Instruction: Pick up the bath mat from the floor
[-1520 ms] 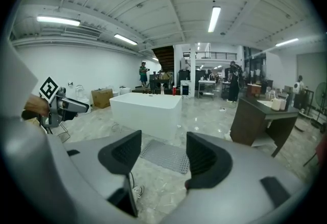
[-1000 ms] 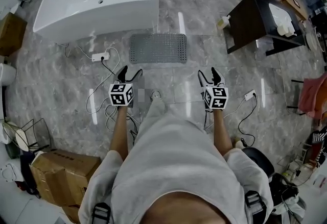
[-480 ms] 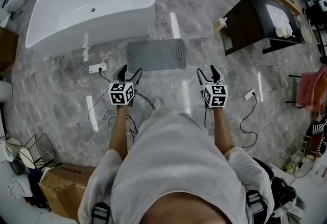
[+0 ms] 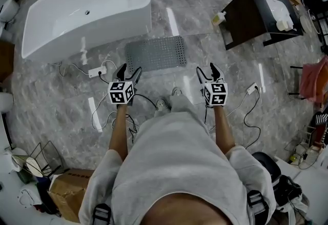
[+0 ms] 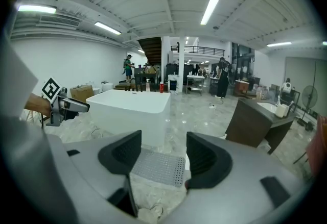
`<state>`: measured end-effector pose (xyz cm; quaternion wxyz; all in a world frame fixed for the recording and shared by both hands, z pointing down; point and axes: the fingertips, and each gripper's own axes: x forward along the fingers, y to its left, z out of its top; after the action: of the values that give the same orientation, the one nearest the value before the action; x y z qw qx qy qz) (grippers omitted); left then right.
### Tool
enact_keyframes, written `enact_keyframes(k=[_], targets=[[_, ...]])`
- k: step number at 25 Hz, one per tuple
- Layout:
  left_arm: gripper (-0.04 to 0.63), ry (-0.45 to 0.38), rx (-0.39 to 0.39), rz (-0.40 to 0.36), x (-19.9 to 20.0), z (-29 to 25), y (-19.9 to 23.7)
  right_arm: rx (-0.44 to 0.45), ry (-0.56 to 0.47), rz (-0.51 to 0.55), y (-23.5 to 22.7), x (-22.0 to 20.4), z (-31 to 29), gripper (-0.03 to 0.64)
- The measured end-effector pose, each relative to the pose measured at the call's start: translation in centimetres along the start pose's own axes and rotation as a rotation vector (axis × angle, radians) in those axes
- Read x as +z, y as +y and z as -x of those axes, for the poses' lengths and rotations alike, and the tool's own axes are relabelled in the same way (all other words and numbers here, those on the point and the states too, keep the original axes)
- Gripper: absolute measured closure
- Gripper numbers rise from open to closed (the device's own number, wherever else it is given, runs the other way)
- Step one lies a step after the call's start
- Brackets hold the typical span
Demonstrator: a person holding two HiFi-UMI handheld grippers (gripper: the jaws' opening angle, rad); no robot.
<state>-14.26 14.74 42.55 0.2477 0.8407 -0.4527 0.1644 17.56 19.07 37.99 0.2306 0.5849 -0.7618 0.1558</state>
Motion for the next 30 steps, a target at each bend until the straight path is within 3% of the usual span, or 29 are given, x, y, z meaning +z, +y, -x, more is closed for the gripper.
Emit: enact_keyframes(k=[11,30], targets=[[0.270,0.032,0.008,-0.005,1.4,-4.9,0.4,0.034,0.030,-0.026,-2.2,0.3,-5.1,0.348],[0.270,0.101,0.156,0.074,5.9,-13.4,3.4,0.204,0.081,-0.015,-8.3,5.0,-18.3,0.348]])
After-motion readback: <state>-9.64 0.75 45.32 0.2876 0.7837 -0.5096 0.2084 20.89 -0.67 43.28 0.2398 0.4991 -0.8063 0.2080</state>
